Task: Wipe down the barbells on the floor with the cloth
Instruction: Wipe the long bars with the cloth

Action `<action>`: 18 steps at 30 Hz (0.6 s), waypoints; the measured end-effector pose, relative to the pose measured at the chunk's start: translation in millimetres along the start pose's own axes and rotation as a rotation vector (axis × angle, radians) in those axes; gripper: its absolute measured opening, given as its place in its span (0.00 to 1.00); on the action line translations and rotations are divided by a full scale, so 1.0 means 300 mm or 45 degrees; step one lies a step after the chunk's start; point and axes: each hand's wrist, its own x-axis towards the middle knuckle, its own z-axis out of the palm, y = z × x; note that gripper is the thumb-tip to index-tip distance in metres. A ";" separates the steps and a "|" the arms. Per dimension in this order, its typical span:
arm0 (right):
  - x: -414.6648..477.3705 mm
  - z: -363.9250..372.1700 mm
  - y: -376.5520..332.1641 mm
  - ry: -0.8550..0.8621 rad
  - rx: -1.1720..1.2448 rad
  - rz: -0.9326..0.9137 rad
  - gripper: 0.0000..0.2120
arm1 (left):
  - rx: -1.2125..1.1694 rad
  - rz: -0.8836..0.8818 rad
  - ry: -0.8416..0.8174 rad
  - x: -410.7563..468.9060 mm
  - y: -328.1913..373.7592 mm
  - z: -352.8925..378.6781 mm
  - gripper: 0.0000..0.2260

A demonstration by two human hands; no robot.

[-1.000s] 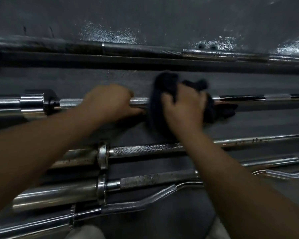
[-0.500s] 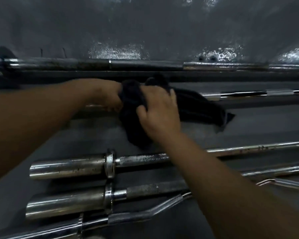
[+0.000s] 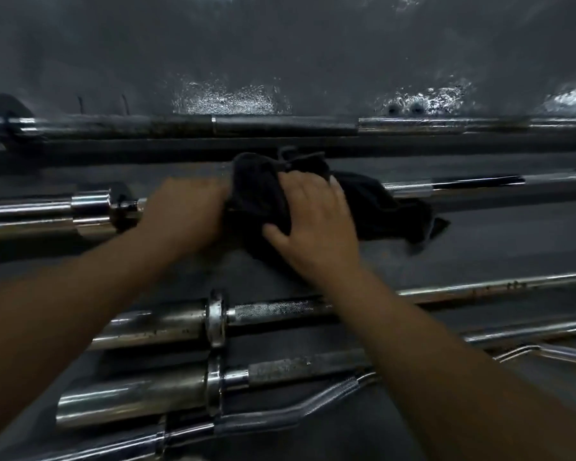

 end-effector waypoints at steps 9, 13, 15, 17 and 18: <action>-0.002 -0.095 0.250 0.417 0.151 0.891 0.26 | -0.243 0.256 -0.317 0.078 -0.024 -0.030 0.15; 0.109 -0.103 -0.047 -0.020 0.342 0.369 0.22 | 0.049 0.099 0.074 -0.025 -0.006 0.062 0.16; 0.104 -0.126 -0.045 -0.010 0.439 0.239 0.33 | -0.074 0.088 -0.144 0.017 -0.009 0.042 0.14; 0.074 -0.137 0.052 0.234 0.476 0.361 0.36 | -0.229 0.207 -0.303 0.059 -0.020 0.003 0.15; 0.056 -0.135 0.121 0.356 0.401 0.512 0.35 | -0.290 0.263 -0.349 0.070 -0.018 -0.015 0.15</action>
